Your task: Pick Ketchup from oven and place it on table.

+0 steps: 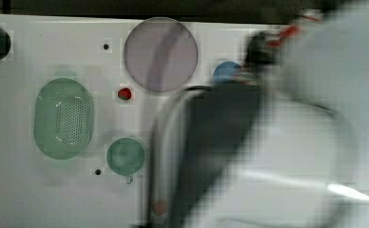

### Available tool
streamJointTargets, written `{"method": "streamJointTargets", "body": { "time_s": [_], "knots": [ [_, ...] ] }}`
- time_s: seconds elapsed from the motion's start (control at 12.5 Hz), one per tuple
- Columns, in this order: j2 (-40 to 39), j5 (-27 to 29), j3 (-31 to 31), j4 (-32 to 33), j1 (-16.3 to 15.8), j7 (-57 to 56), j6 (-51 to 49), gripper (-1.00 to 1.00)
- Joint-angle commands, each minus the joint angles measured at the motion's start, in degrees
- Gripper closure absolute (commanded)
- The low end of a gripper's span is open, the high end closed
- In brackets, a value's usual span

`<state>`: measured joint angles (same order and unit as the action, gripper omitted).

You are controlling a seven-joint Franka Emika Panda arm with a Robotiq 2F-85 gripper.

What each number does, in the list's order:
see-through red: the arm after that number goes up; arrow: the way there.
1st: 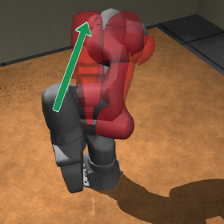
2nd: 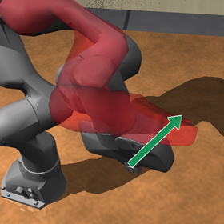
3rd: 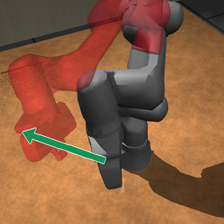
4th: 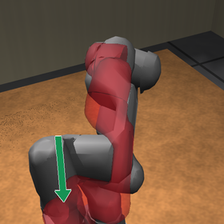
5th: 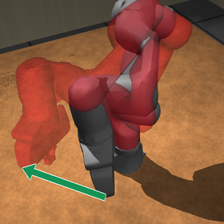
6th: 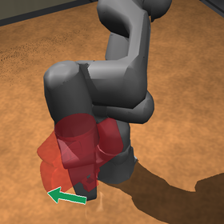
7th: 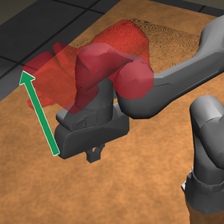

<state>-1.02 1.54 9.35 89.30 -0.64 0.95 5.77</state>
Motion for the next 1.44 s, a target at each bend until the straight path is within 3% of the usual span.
{"method": "streamJointTargets", "body": {
  "time_s": [0.08, 0.32, 0.8, 1.36, 1.44],
  "knots": [
    [-2.9, -0.8, -4.5, 6.4, -2.4, 1.6, -0.2, -0.29],
    [-2.9, -0.8, -6.2, 15.2, -2.5, 1.6, 3.4, -0.29],
    [-4.7, -0.8, -4.8, 35.1, -2.3, 1.7, 25.7, -0.29],
    [-15.0, -0.7, -4.7, 44.6, -2.4, 1.8, 49.2, -0.29],
    [-16.1, -0.7, -4.7, 45.5, -2.4, 1.8, 50.9, -0.38]
  ]
}}
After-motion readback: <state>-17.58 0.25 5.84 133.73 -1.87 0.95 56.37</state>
